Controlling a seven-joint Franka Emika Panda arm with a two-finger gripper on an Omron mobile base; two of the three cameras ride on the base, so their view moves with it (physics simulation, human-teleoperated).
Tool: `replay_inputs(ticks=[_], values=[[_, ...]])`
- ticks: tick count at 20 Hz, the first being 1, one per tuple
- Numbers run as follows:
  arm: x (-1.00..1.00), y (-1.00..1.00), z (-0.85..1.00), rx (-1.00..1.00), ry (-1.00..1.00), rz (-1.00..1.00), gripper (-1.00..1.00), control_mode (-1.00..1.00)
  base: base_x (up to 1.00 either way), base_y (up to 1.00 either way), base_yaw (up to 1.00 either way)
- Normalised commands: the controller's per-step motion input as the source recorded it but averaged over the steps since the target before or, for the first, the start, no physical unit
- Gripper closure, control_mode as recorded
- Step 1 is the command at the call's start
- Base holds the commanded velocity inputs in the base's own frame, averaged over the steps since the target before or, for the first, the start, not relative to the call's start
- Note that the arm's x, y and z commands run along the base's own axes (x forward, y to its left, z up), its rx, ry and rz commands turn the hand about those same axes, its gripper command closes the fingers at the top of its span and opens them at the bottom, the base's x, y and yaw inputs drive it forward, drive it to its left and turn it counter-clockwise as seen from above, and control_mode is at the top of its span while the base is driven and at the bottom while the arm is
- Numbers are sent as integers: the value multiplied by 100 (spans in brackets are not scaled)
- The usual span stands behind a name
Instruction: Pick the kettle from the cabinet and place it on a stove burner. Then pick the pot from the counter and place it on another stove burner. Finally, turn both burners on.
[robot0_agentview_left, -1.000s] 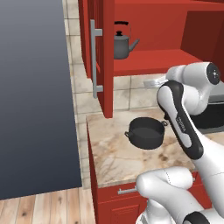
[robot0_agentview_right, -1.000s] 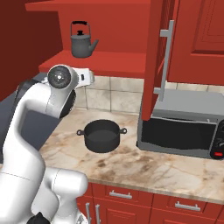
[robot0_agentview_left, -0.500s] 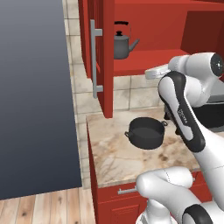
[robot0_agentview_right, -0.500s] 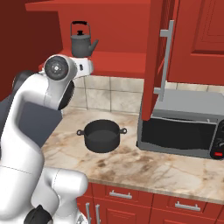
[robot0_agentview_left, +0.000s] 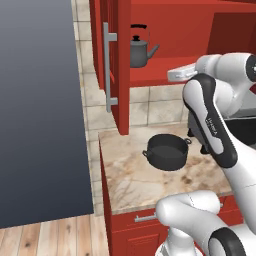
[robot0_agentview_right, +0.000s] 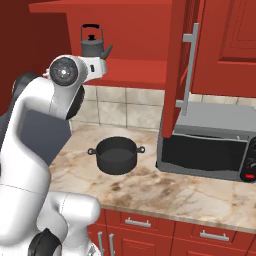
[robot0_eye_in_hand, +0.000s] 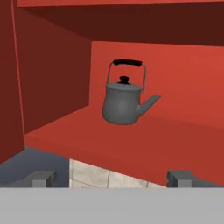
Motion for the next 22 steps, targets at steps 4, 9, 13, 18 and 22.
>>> replay_inputs(ticks=[4, 9, 13, 18, 22], values=[[0, -11, 0, 4, -2, 1, -100, -100, 0, 0, 0], [0, 0, 4, 1, -11, 5, -100, -100, 0, 0, 0], [0, 0, 12, 0, -8, 4, -100, -100, 0, 0, 0], [12, 3, 15, 0, -1, 1, -100, -100, 0, 0, 0], [22, 10, 14, 0, 0, 0, -100, -100, 0, 0, 0]])
